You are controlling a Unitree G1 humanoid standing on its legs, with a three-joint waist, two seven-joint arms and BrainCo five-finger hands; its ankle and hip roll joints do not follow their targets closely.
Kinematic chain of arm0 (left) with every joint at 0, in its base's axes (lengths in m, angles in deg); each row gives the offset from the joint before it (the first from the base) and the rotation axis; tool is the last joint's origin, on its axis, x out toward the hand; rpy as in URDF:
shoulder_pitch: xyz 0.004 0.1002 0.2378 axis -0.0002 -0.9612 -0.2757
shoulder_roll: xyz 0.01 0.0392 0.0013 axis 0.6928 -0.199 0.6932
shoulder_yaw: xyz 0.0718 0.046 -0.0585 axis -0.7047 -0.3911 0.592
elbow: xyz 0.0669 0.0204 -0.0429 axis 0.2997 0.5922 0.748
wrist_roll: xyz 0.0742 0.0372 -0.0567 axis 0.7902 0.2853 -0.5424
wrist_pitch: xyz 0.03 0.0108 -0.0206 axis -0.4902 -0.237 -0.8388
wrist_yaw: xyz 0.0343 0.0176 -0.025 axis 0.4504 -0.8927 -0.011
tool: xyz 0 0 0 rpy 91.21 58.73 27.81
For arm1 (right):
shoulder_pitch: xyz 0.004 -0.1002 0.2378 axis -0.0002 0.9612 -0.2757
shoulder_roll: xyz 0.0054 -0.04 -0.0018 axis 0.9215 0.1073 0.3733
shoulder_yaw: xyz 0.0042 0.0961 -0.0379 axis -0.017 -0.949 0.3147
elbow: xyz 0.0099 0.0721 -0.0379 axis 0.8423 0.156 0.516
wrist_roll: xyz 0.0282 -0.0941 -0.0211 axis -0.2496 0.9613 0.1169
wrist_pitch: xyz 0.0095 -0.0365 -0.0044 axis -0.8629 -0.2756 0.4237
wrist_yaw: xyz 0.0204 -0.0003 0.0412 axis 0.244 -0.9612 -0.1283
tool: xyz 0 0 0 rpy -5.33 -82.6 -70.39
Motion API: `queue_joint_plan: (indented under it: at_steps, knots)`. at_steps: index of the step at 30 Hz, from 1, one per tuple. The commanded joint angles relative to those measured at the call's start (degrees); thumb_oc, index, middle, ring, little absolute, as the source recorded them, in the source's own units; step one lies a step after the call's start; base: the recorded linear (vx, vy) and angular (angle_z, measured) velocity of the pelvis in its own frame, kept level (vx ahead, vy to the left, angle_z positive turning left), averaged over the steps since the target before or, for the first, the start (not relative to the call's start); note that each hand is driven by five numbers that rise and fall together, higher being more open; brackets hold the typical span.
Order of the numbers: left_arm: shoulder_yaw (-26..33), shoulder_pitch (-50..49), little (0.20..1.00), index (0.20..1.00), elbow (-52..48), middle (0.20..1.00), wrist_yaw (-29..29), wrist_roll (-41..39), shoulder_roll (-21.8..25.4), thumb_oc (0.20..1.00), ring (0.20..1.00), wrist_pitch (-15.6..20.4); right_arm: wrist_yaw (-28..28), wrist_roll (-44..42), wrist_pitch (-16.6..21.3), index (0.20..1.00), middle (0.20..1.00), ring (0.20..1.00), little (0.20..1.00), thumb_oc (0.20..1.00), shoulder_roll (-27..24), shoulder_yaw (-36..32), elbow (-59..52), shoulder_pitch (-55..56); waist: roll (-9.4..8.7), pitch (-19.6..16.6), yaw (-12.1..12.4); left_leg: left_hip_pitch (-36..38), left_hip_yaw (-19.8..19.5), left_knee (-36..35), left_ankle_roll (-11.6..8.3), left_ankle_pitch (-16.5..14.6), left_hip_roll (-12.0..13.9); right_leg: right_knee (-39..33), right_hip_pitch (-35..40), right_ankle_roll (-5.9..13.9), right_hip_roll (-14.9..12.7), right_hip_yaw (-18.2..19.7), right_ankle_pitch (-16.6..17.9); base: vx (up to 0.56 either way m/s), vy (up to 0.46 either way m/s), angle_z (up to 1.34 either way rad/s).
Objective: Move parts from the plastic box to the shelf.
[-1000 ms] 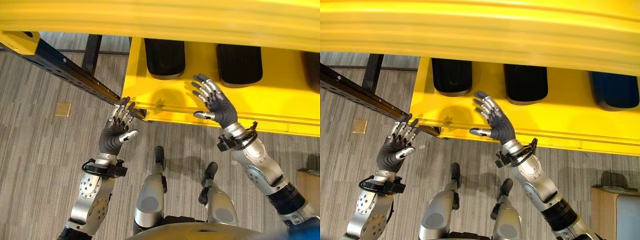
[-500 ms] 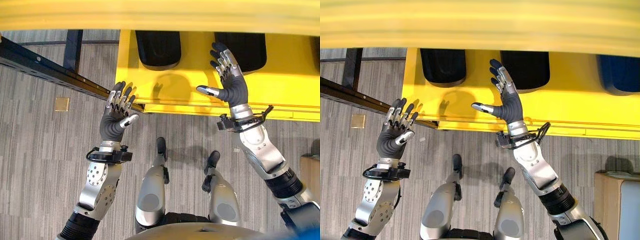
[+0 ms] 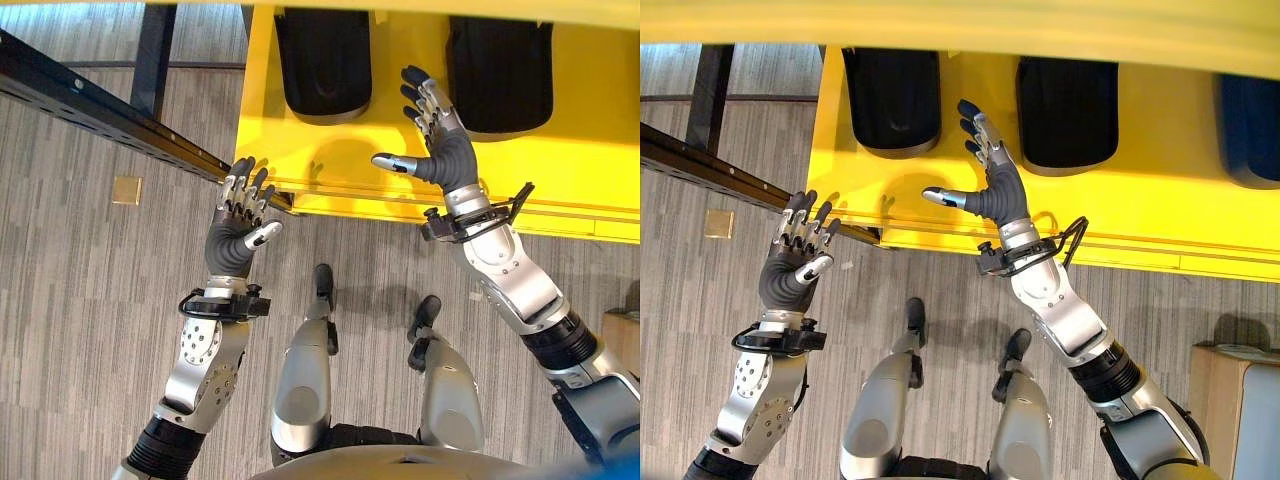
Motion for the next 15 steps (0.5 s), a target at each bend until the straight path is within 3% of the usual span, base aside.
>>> queue_joint_plan:
  at_steps: [1,5,8,10,15]
  knots:
    - [1.4,-0.72,1.0,1.0,-8.31,1.0,-0.13,1.87,0.34,1.0,1.0,1.18,3.62,-1.28,-0.43,1.0,1.0,1.0,1.0,1.0,0.9,0.0,-5.46,-3.88,-0.86,-1.0,0.24,0.42,2.83,6.47,0.05,-5.49,-0.28,2.27,-2.4,0.85,0.97,0.6,1.74,0.0,0.0,0.0]
    - [1.61,-0.24,1.0,1.0,-9.2,1.0,0.68,1.99,0.07,1.0,1.0,-0.24,5.75,-0.91,-2.73,1.0,1.0,1.0,1.0,1.0,1.85,-0.05,-5.82,-4.47,-0.72,-1.0,0.39,-0.86,2.49,7.23,0.07,-5.52,-0.44,3.77,-3.73,0.72,0.94,0.93,1.22,0.01,0.0,0.0]
    - [1.8,0.24,1.0,1.0,-9.72,1.0,0.86,2.04,-0.05,1.0,1.0,-1.57,6.53,-5.8,-5.0,1.0,1.0,1.0,1.0,1.0,2.64,0.39,-4.94,-5.4,-0.69,-1.0,0.67,-1.41,2.2,7.63,0.23,-5.58,-0.66,4.65,-4.38,0.56,0.94,1.03,0.93,0.04,-0.015,0.06]
    - [1.8,0.08,1.0,1.0,-9.83,1.0,0.49,1.94,-0.03,1.0,1.0,-1.95,8.13,-10.13,-4.19,1.0,1.0,1.0,1.0,1.0,3.05,0.39,-4.54,-5.16,-0.57,-1.0,0.79,-1.6,1.95,7.85,0.22,-5.55,-0.65,5.22,-4.6,0.56,0.8,1.1,0.72,0.04,-0.011,0.02]
    - [2.12,-0.15,1.0,1.0,-9.71,1.0,0.41,1.87,-0.19,1.0,1.0,-2.29,6.87,-11.28,-4.05,1.0,1.0,1.0,1.0,1.0,3.5,-0.28,-4.8,-4.54,-0.63,-1.0,0.68,-1.62,1.86,7.75,0.18,-5.43,-0.52,5.59,-4.93,0.61,0.88,1.33,0.65,0.01,-0.003,0.0]
